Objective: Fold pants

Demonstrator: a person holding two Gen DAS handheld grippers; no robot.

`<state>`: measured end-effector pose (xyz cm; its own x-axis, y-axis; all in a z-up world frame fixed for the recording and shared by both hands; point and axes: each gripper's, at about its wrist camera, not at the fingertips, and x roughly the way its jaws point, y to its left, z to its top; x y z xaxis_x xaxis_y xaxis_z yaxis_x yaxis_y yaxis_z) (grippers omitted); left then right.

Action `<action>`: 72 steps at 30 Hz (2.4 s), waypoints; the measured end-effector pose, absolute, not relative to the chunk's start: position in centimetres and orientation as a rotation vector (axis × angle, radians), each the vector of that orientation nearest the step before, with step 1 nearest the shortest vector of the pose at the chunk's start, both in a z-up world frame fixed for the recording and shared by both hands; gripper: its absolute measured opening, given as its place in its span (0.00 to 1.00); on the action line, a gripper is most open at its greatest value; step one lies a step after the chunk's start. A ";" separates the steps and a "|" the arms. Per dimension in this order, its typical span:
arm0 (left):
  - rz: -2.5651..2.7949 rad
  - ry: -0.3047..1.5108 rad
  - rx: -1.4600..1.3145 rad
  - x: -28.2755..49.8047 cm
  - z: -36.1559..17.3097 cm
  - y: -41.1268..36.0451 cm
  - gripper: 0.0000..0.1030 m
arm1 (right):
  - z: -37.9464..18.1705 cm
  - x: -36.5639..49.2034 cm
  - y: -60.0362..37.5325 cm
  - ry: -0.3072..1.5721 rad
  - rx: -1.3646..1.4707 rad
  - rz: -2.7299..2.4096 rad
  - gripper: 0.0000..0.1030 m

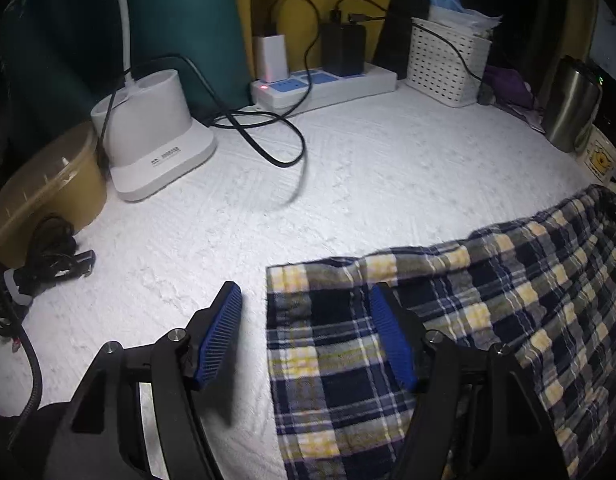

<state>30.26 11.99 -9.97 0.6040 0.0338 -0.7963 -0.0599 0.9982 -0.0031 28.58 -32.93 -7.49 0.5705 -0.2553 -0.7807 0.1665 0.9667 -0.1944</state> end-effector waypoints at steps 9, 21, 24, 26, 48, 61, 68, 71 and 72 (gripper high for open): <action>0.070 0.924 -0.043 30.9 -10.2 12.4 0.66 | -7.3 27.4 -33.2 0.929 -0.173 -0.329 0.76; 0.077 0.869 -0.079 28.6 -6.5 12.0 0.65 | -2.2 23.1 -30.0 0.802 -0.234 -0.290 0.78; 0.060 0.841 -0.080 27.0 -5.3 11.5 0.65 | -1.2 21.7 -29.3 0.778 -0.227 -0.278 0.78; 0.051 0.825 -0.082 25.8 -4.6 11.2 0.65 | -0.8 20.7 -29.1 0.766 -0.225 -0.273 0.77; -0.022 0.735 -0.103 13.8 -3.5 8.2 0.65 | -2.0 7.7 -28.1 0.734 -0.173 -0.299 0.78; -0.071 0.745 -0.090 7.8 -5.1 5.7 0.65 | -4.2 1.2 -27.4 0.737 -0.169 -0.327 0.78; -0.077 0.730 -0.109 6.3 -5.4 4.3 0.66 | -6.4 -2.2 -28.6 0.773 -0.166 -0.345 0.84; -0.080 0.740 -0.103 6.1 -5.7 3.8 0.66 | -8.2 -2.7 -28.4 0.800 -0.156 -0.323 0.85; -0.081 0.746 -0.101 6.1 -5.9 3.6 0.66 | -8.7 -2.6 -28.2 0.810 -0.156 -0.314 0.85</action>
